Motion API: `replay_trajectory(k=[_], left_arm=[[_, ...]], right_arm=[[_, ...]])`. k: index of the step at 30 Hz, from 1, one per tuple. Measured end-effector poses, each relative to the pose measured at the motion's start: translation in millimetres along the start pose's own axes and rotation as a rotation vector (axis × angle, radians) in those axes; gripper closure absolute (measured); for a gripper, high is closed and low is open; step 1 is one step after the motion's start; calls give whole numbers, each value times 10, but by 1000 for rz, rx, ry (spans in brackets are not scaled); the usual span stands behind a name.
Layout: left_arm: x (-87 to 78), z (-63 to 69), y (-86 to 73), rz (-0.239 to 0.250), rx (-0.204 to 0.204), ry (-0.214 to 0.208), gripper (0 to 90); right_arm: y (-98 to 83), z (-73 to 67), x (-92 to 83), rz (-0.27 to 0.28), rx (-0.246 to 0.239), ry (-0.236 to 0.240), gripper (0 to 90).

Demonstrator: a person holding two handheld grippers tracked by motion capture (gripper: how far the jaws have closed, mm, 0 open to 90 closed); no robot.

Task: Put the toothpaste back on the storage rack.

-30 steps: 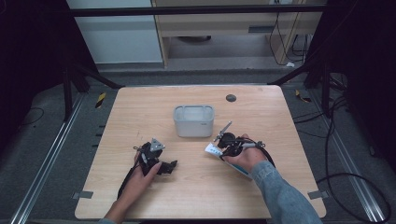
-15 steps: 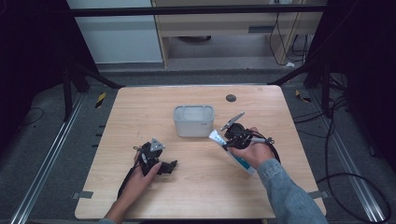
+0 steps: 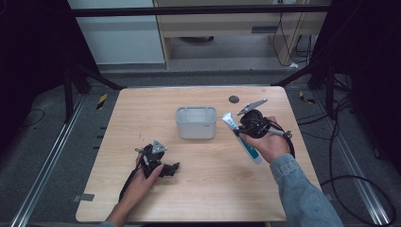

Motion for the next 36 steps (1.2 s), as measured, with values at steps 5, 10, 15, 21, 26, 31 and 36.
replay_trajectory(k=[5, 10, 15, 21, 26, 31, 36], left_arm=[[0, 0, 0, 0, 0, 0, 0], [0, 0, 0, 0, 0, 0, 0], [1, 1, 0, 2, -1, 0, 0], [0, 2, -1, 3, -2, 2, 0], [-2, 3, -3, 3, -1, 2, 0], [-2, 3, -3, 3, -1, 2, 0], [-2, 3, -2, 3, -1, 2, 0]], right_arm=[[89, 45, -47, 82, 39, -21, 799], [200, 45, -71, 148, 56, -36, 799], [321, 33, -79, 187, 54, -30, 799], [472, 35, -121, 237, 58, -15, 798], [584, 37, -172, 284, 68, -17, 798], [708, 55, -193, 340, 94, -30, 798], [838, 83, -139, 387, 107, -44, 798]])
Point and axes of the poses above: each handheld gripper's, and its own axes: x roughly forward along the jaws, y roughly out of its top, z roughly to its right, the point moved 4 cm from there along x, roughly forward along the jaws, and after that the axes turned 1 degree about -y, right-handed, at the moved point
